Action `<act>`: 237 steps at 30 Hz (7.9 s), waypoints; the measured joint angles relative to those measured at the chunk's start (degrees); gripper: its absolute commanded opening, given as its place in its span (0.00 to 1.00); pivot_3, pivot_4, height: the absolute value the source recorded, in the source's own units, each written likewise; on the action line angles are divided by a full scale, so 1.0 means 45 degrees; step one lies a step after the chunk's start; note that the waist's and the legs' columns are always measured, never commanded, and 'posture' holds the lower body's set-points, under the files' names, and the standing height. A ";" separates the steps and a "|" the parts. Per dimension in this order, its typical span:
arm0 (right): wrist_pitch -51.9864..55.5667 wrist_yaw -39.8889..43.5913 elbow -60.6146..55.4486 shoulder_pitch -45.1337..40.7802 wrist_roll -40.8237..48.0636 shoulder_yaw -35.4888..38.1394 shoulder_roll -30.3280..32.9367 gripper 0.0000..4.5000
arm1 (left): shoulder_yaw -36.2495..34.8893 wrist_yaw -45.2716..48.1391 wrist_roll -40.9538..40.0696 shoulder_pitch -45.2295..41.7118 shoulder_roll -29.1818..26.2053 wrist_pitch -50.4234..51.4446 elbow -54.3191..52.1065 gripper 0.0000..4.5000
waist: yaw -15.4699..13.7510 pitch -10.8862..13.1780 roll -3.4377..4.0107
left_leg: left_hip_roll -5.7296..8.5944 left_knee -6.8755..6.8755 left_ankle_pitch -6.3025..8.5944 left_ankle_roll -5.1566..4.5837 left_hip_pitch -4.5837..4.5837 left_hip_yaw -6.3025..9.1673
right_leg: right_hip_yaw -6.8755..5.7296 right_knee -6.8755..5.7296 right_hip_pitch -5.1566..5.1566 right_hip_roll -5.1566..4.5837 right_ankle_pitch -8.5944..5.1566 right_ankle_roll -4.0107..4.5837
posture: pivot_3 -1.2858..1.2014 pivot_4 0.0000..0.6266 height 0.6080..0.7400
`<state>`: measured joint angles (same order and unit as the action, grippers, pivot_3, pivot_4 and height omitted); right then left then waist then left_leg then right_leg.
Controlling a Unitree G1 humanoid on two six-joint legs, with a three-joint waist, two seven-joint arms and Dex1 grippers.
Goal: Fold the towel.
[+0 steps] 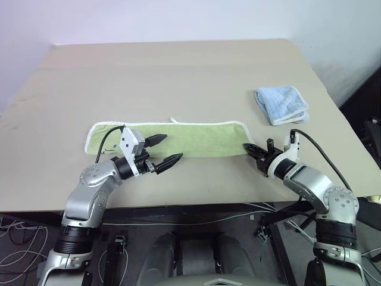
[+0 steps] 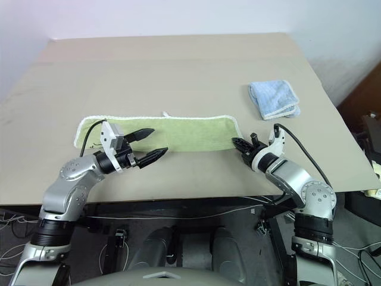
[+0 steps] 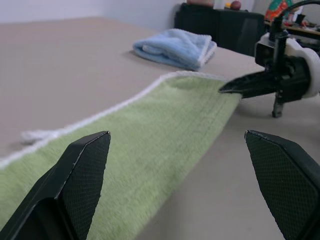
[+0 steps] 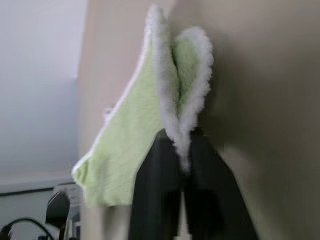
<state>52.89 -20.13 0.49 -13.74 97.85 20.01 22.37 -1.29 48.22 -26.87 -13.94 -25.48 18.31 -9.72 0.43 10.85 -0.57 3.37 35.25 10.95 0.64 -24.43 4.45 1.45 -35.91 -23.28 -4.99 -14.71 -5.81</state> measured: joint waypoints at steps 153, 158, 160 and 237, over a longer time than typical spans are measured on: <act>-0.8407 1.4331 0.1861 -0.5200 -1.9956 -0.6807 -0.0721 0.99 | -0.8194 -1.0262 -0.8342 0.2496 0.1371 0.7724 -0.2286 1.00 | 0.0099 0.0005 -0.0013 | -0.0028 -0.0088 0.0027 0.0068 0.0177 0.0006 | 0.0019 -0.0043 0.0072 0.0053 0.0013 -0.0021 | 0.52 0.24 1.00; -0.8408 1.4561 0.1958 -0.5219 -2.0075 -0.6915 -0.0716 0.99 | -0.8339 -1.2467 -1.0065 0.2509 0.1853 0.8004 -0.1444 1.00 | 0.0054 0.0006 -0.0018 | -0.0026 -0.0077 0.0029 0.0072 0.0166 0.0005 | 0.0015 -0.0030 0.0078 0.0058 0.0012 -0.0019 | 0.52 0.24 1.00; -0.8407 1.4565 0.1961 -0.5219 -2.0118 -0.6925 -0.0714 0.99 | -0.8311 -1.2981 -1.0338 0.2318 0.1851 0.7988 -0.1212 1.00 | 0.0053 0.0006 -0.0018 | -0.0023 -0.0073 0.0029 0.0073 0.0161 0.0005 | 0.0014 -0.0030 0.0075 0.0065 0.0011 -0.0017 | 0.52 0.24 1.00; -0.6132 0.8452 0.1344 -0.4531 -2.0858 -0.2974 -0.0316 1.00 | -0.0175 -1.0770 -1.1263 -0.6233 0.2060 1.1091 0.4417 0.01 | 0.0034 0.0010 -0.0025 | 0.0006 -0.0050 -0.0016 0.0068 0.0015 0.0009 | -0.0003 -0.0031 -0.0031 0.0077 0.0034 -0.0057 | 0.52 0.24 1.00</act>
<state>25.30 17.91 6.53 -34.13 3.99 6.62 20.95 -2.08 -0.24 -77.56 -41.99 -16.21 68.22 10.15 0.58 10.90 -0.68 3.39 35.03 10.88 0.94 -24.36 4.49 1.43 -36.04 -23.43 -4.64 -14.56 -6.07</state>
